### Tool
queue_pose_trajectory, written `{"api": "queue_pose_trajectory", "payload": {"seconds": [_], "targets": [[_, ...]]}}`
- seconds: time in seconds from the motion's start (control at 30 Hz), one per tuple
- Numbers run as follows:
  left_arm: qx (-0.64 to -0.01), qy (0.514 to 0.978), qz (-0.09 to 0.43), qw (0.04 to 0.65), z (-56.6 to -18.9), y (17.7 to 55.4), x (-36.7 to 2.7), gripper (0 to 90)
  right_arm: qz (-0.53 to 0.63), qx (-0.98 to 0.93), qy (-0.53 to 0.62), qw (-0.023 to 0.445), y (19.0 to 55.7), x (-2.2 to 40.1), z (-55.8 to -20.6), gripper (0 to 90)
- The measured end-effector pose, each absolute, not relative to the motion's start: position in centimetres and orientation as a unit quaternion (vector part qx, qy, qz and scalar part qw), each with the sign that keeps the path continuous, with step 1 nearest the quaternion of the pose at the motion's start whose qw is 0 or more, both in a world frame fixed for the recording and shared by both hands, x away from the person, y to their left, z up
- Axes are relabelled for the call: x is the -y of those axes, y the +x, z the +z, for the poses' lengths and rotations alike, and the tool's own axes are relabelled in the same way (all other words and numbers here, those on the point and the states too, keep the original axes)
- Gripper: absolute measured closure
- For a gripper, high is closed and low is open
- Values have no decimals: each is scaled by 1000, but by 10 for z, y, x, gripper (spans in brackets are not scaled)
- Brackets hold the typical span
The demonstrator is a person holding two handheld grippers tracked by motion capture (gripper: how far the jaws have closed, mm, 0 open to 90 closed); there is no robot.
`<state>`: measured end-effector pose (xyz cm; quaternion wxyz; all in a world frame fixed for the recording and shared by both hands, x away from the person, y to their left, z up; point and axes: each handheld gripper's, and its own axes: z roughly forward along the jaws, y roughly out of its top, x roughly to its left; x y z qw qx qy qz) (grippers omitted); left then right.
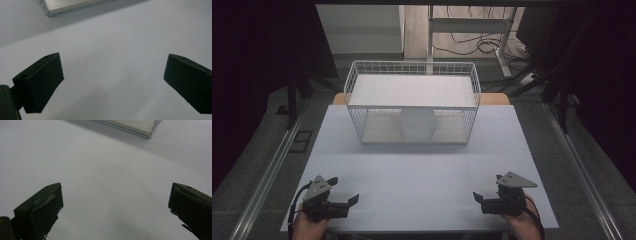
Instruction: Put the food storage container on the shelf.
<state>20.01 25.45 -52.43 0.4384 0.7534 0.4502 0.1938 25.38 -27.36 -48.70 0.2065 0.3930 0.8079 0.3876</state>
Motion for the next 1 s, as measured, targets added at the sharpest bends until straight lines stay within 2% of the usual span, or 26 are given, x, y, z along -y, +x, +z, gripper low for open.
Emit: {"api": "queue_pose_trajectory", "payload": {"seconds": [1.0], "targets": [[-492, 726, 230, 422, -528, 183, -299, 20, 369, -780, 443, 242, 238, 329, -491, 0]]}}
